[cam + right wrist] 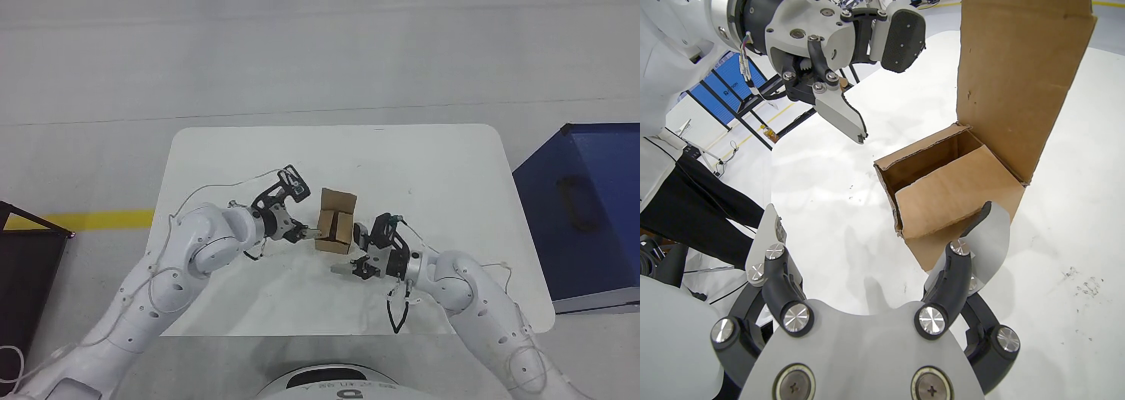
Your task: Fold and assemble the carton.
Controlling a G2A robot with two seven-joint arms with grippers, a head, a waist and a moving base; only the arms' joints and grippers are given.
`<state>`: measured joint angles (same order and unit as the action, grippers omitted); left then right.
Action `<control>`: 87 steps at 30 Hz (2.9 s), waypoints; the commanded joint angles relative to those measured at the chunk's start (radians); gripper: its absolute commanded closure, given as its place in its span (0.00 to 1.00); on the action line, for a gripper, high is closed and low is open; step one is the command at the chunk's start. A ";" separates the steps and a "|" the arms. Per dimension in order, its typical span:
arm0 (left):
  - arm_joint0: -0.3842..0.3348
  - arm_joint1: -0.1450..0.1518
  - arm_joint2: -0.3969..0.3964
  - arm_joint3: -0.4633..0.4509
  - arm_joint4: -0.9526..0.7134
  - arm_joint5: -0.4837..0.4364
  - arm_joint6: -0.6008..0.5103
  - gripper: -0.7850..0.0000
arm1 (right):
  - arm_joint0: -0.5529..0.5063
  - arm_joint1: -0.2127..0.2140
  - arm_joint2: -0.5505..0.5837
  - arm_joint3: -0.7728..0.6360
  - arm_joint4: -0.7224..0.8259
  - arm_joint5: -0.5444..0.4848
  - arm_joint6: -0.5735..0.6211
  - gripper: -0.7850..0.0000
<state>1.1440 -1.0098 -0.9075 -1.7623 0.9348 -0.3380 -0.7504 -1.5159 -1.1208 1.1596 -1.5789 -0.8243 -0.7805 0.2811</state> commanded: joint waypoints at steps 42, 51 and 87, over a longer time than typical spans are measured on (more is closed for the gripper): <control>-0.127 -0.064 0.087 0.104 0.017 -0.063 -0.124 1.00 | 0.035 0.014 -0.039 -0.015 -0.012 0.035 -0.010 0.02; -0.123 -0.063 0.031 0.121 -0.125 -0.064 -0.112 0.00 | 0.017 0.022 -0.010 -0.027 -0.010 0.048 -0.029 0.00; -0.172 -0.088 0.077 0.270 -0.320 0.036 -0.203 0.53 | -0.073 0.047 0.059 -0.038 -0.053 0.016 -0.151 0.03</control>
<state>0.9779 -1.0953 -0.8382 -1.4967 0.6150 -0.3033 -0.9555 -1.5863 -1.0747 1.2156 -1.6168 -0.8765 -0.7624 0.1324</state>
